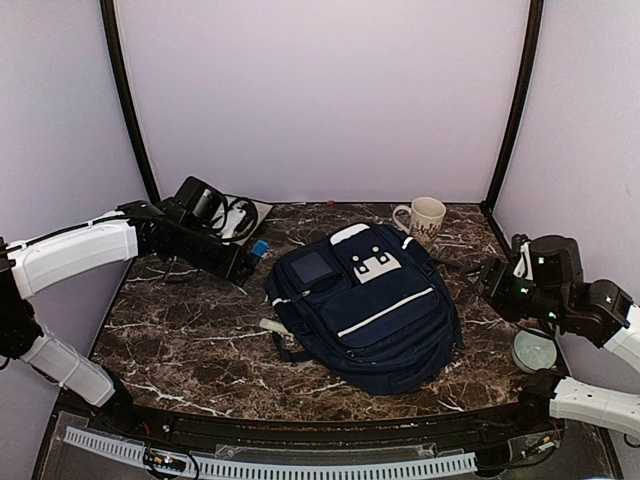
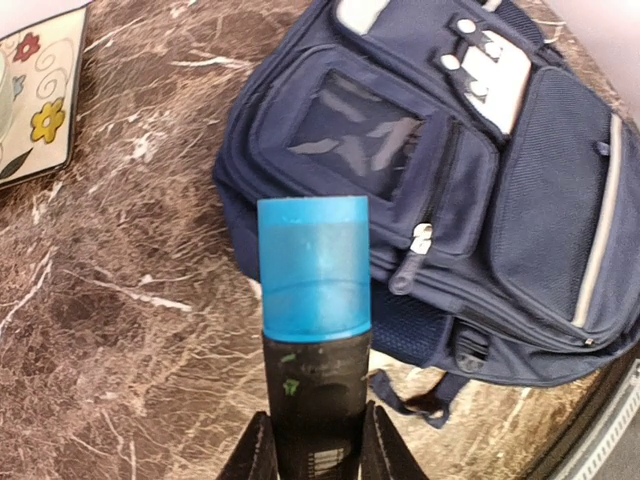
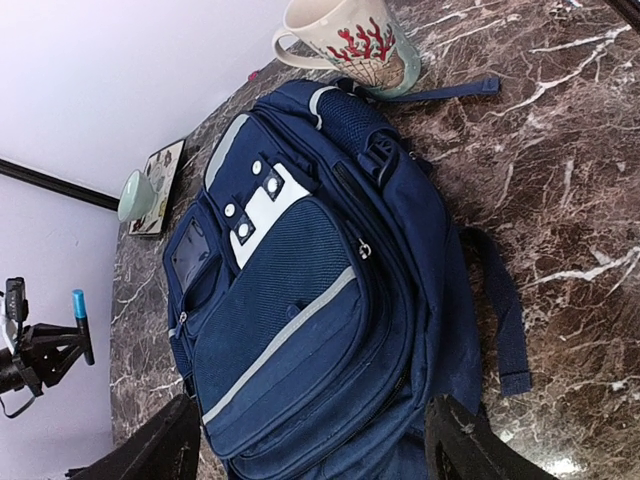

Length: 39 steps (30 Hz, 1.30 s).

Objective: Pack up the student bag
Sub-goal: Pick up the pen at the center of the board, then pass from the left arm to the right

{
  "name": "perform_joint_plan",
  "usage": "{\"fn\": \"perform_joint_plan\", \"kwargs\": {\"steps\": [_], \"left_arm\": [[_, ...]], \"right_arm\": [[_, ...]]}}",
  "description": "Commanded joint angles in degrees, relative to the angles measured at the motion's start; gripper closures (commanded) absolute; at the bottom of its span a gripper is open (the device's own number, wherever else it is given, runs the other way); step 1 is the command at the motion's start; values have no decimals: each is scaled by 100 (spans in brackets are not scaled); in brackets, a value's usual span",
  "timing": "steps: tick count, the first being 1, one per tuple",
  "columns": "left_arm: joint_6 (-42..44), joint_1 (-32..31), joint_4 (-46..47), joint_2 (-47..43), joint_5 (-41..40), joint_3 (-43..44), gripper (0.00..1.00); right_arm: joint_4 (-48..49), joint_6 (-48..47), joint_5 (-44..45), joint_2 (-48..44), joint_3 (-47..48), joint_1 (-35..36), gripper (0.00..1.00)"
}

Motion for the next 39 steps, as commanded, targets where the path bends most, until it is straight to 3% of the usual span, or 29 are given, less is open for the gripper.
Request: {"fn": "perform_joint_plan", "kwargs": {"steps": [1,13,24,34,39], "left_arm": [[-325,-348,-123,-424,-96,-135,93],[-539,-1199,51,-848,-160,-285,93],[-651,-1907,382,-700,-476,-209,93],[-302,-2478,1004,-454,-1062,-216,96],[11,-2552,1458,-334,-876,-232,100]], "right_arm": [[357,132,-373,80,-99,-22,22],[653,197,-871,228,-156,-25,21],[689,64,-1117,521,41,-25,20],[178,-324,-1385,785,734,-24,17],[-237,-444,-1410,904,1061,-25,17]]}}
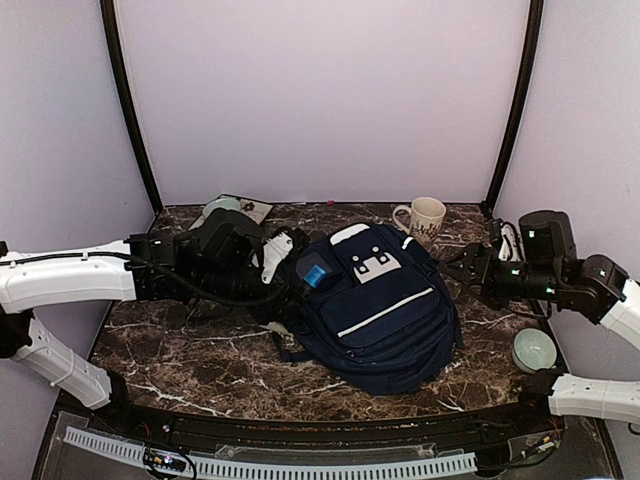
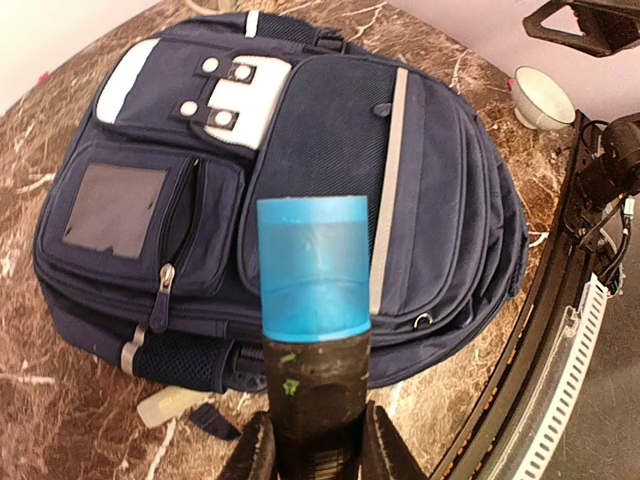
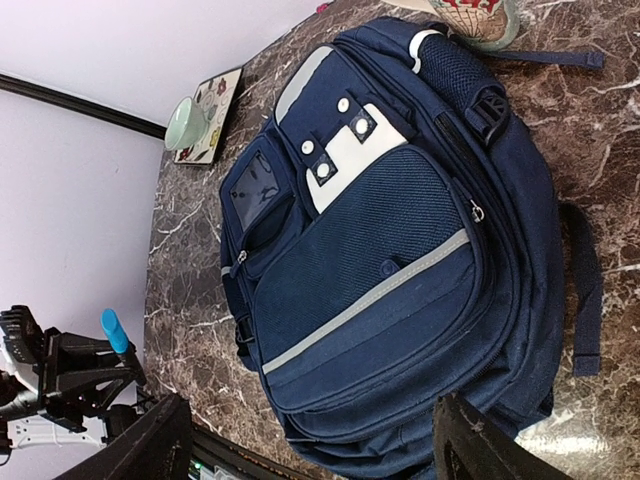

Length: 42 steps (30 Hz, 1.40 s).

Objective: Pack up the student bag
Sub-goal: Pass from the left arm to the right

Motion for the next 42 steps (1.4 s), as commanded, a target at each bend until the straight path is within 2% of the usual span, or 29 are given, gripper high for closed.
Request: {"fn": "perform_joint_plan", "kwargs": {"steps": [1,8,14,18,22,26,34,42], "left_arm": [[395,-74,630,68,-19,19,100],[876,-100,1069,341,217,196,100],[1226,-106,1144,651,459,554,100],[1401,-138,1352,787,989,684,100],[1581,-215,1395,977,1478,881,100],[1626,-219,1151,1261,1739,1197,100],[1764,-272,819,1585,1957,1559,100],[1864,-297,625,1550,1947,1555,100]], "right_arm": [[-425,-211,-82,42,355,-25,17],[-495,-16,-341,-163,588,-25,13],[590,982,-1380,-218,368,-20,12],[1031,1269,-1996,66,270,-24,14],[1395,1172,-2828,586,252,-24,19],[1351,936,-3339,1116,522,24,25],[796,306,-3648,1782,1132,208,39],[759,233,-3610,2144,1290,476,55]]}}
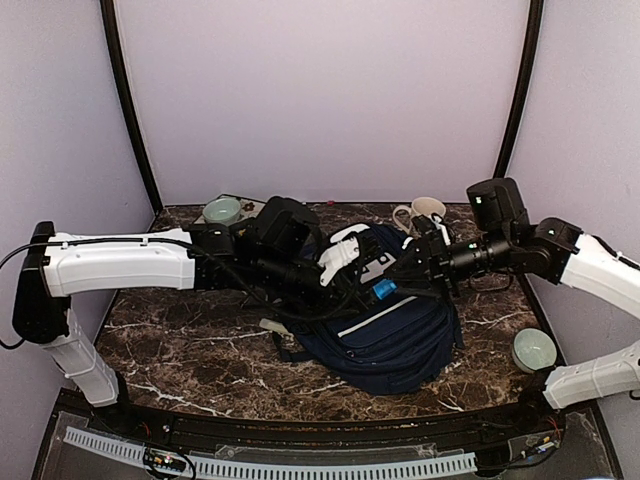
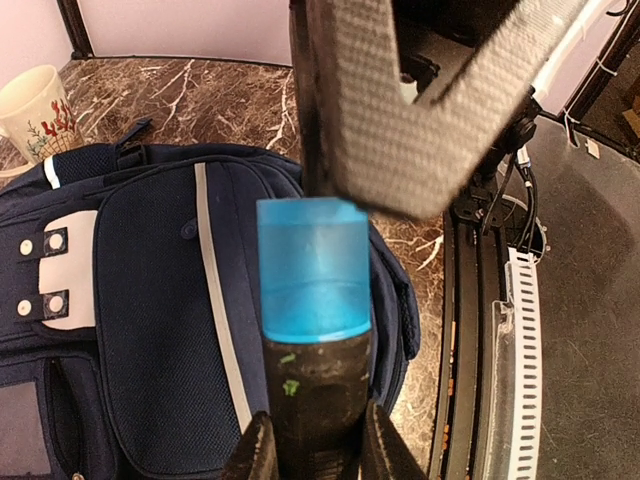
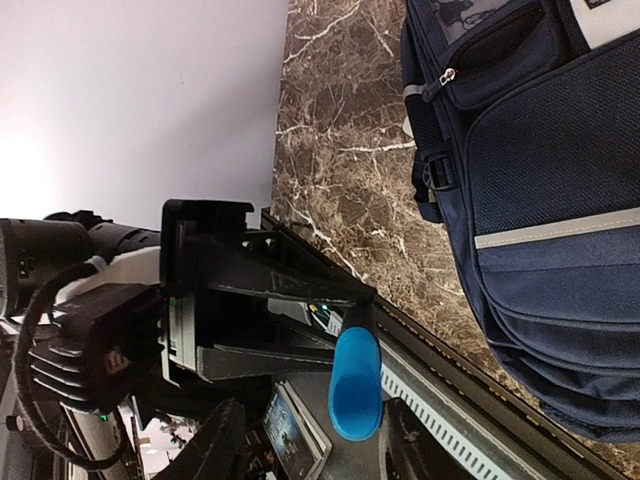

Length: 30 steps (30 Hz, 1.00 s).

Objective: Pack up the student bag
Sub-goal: Pass from the left arm to the right

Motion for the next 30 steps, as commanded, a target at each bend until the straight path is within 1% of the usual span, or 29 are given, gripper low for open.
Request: {"fn": "perform_joint_plan", "kwargs": {"steps": [1,10,16,19,24,26,30], "left_arm": [[148,-48,-181,-107,97,145,100],[288,-111,-372,-121,86,204,100],[308,-129,-440,-114,56,222,100],[355,-161,-526,-101,37,253,100],[369,-215,-629,-103,-53,293,100],[335,-224,-643,-122,-96,289,96],[219,-263,-652,-157,-271,264,78]], "right_arm": [[-104,-174,-56,186,197,162,56],[-235,-242,155,410,311,291,65],[-302,-283,195,547,331,412,76],[-332,-311,192,595,376,461,79],[-362,-356,168,650,442,510,92],[-388,-361,183,647,468,509,95],[-450,-357,274,596,478,513,97]]}}
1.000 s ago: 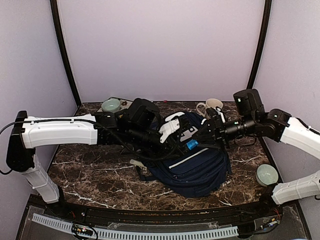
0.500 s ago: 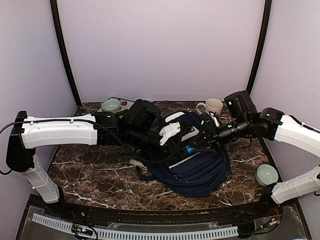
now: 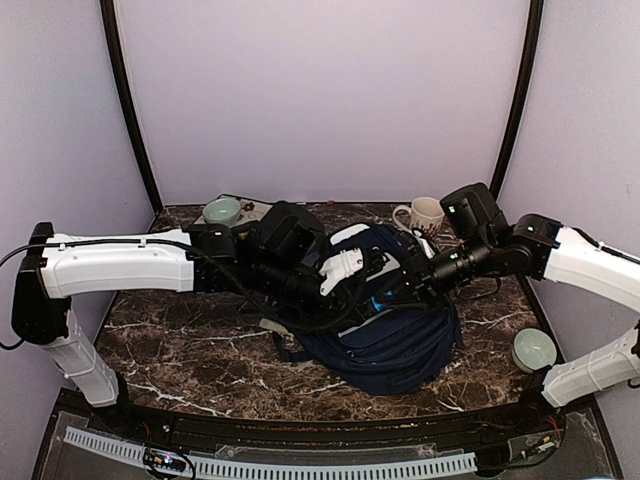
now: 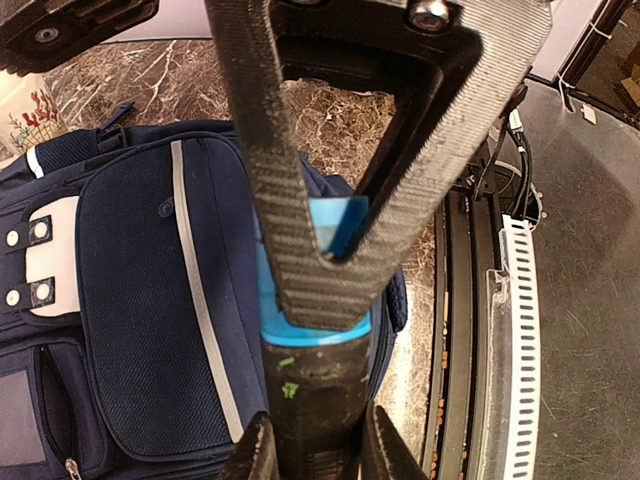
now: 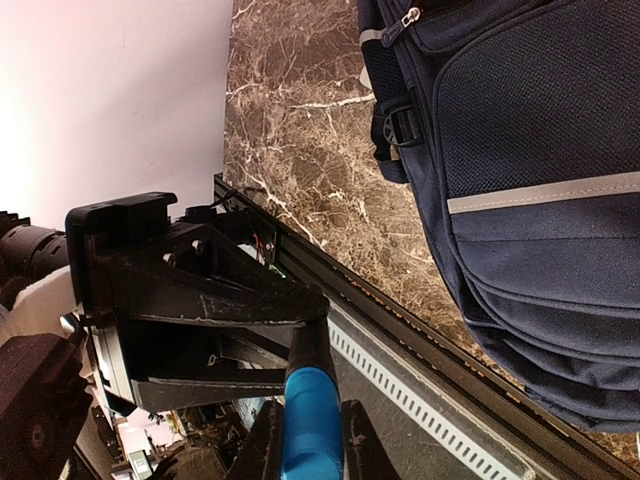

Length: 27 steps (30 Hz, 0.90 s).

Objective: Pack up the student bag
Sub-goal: Pass from the left arm to the right

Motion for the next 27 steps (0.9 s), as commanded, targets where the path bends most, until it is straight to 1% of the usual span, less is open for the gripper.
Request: {"fn": "perform_joint_plan", "kwargs": {"steps": [1,3,5,7,8,11,13,14,15,17,20,24,27], "left_arm": [[-52,-100,-128,-169,-223,144,71],[-80,-117,-146,-187,-352,139,60],[-102,-127,-158,-211,-491,140,53],[-89,-136,-185,-246,-678,169,42],[-69,-144,-204,-268,-729,194,34],[-45,-144,-160,-357,-981,227,25],[-219,-138,-115,-403,-1246,205,19],[-461,-137,-121,-421,-1477,205,7],[-641,-130,-160,-432,-1725,193,2],[-862,-108,-270,-430,-2015,159,1],[-859,-58,-518,-273,-1774,300,2],[-1021,-61,-673,28,-1661,551,9],[-1107,-66,-704,296,-1686,806,13]], "right_arm": [[85,-29,122,-71,209,41,98],[27,-30,247,-113,214,40,99],[-71,-60,450,-172,231,37,100],[-206,-121,676,-213,254,40,100],[-296,-187,804,-219,300,40,100],[-684,-462,1233,-210,524,6,100],[-903,-628,1540,-195,772,-45,100],[-987,-701,1686,-196,866,-71,100],[-1057,-770,1839,-197,945,-115,100],[-1198,-901,2139,-201,1099,-185,100],[-1325,-1029,2576,-276,1180,-333,100],[-1554,-1130,3205,-461,1158,-598,100],[-1923,-1213,3939,-696,1132,-795,100]]}}
